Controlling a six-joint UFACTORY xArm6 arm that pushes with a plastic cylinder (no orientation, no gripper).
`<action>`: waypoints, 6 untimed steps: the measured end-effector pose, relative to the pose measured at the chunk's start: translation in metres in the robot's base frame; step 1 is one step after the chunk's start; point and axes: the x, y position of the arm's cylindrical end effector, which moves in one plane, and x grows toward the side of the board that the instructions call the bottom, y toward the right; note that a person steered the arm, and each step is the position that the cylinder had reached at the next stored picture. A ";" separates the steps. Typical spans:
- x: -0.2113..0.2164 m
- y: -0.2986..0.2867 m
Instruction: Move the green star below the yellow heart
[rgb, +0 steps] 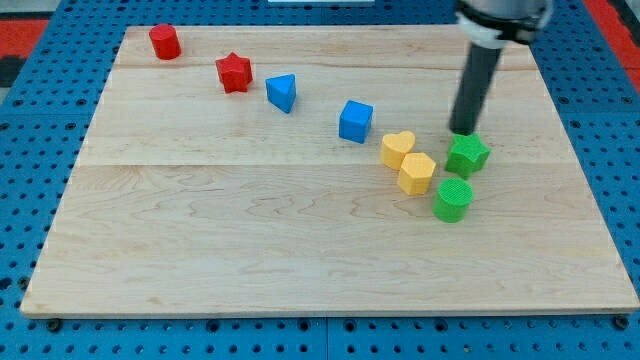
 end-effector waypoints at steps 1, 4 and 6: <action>0.015 0.007; 0.045 -0.169; 0.045 -0.099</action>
